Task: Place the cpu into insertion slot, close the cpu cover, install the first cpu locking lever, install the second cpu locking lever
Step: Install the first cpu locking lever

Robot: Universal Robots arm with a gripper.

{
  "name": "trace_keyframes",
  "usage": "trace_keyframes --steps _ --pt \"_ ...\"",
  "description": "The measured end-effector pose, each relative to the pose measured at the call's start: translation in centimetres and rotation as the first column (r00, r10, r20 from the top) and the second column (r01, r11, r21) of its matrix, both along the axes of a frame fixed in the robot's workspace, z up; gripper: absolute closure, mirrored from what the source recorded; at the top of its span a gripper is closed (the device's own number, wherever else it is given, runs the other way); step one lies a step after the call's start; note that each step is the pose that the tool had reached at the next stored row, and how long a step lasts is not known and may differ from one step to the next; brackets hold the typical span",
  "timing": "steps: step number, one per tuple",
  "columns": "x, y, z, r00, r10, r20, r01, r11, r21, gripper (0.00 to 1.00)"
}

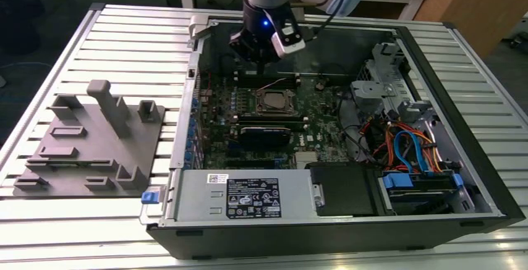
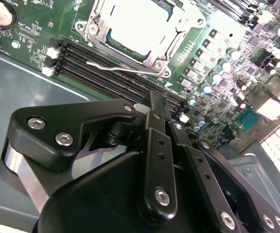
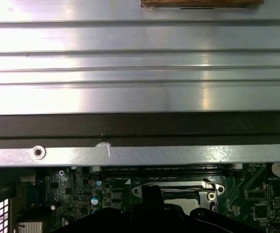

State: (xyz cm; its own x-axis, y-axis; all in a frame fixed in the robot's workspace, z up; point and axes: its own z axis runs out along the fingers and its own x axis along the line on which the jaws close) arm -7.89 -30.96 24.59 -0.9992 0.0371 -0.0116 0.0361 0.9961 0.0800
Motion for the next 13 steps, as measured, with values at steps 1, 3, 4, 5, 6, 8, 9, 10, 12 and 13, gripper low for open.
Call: trace_keyframes --steps 1,3,4,5,6,8,9,10,12,13 --pt "0.04 0.00 -0.02 1.0000 0.000 -0.0001 0.000 1.0000 -0.0001 0.89" --pt "0.06 -0.01 -0.04 1.0000 0.000 -0.0001 0.000 1.0000 -0.0001 0.89" --pt "0.08 0.00 -0.05 1.0000 0.000 0.0001 0.000 1.0000 0.0001 0.89" --pt "0.10 0.00 -0.05 1.0000 0.000 0.0001 0.000 1.0000 0.0001 0.89" --pt "0.11 0.00 -0.05 1.0000 0.000 0.0001 0.000 1.0000 0.0001 0.89" --pt "0.11 0.00 -0.05 1.0000 0.000 0.0001 0.000 1.0000 0.0001 0.89" --pt "0.12 0.00 -0.05 1.0000 0.000 0.0001 0.000 1.0000 0.0001 0.89" --pt "0.12 0.00 -0.05 1.0000 0.000 0.0001 0.000 1.0000 0.0001 0.89" --pt "0.14 0.00 -0.06 1.0000 0.000 0.0001 0.000 1.0000 0.0001 0.89" --pt "0.16 0.00 -0.06 1.0000 0.000 0.0002 0.000 1.0000 0.0002 0.89"
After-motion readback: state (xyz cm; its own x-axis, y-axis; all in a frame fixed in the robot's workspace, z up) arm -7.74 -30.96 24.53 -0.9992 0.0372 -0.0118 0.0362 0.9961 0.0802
